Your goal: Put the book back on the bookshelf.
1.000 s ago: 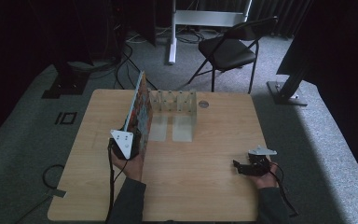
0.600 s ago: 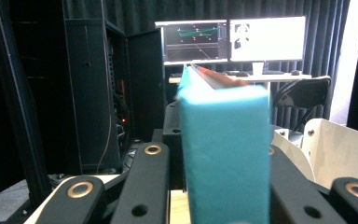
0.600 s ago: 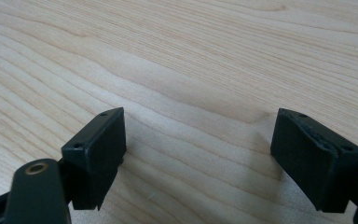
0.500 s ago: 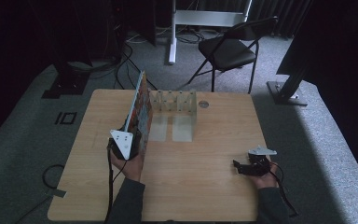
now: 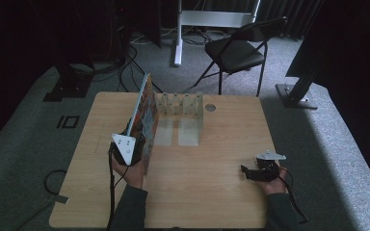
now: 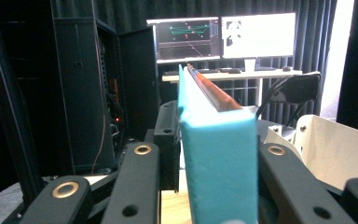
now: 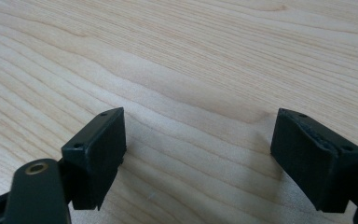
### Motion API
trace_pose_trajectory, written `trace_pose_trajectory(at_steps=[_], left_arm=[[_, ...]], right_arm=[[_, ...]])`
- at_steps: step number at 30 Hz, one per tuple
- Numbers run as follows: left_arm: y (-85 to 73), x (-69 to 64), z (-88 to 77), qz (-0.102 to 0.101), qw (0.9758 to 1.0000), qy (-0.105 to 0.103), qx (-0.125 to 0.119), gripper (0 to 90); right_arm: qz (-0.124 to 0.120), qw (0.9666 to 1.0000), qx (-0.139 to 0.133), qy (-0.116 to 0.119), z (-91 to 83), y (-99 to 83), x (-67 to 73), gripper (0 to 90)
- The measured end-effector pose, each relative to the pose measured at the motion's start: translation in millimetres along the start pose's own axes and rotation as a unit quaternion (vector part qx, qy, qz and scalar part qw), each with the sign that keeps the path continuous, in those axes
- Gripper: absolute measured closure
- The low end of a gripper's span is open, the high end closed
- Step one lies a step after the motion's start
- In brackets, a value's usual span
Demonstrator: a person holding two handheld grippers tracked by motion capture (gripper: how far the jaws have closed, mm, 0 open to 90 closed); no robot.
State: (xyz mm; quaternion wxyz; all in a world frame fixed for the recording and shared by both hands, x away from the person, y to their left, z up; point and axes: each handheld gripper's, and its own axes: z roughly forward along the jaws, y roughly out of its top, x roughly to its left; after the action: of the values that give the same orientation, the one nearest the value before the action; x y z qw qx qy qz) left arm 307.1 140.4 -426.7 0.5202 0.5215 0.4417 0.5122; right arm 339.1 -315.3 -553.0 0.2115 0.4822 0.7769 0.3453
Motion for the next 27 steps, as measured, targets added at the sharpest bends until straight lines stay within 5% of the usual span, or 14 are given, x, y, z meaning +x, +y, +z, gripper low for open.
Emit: trace_pose_trajectory(at_steps=[27], left_arm=[[-4.2, 9.8, -7.2, -0.012, 0.9967, -0.056, 0.057, 58.8]], right_arm=[[0.0, 1.0, 0.0, 0.0, 0.0, 0.0, -0.1, 17.8]])
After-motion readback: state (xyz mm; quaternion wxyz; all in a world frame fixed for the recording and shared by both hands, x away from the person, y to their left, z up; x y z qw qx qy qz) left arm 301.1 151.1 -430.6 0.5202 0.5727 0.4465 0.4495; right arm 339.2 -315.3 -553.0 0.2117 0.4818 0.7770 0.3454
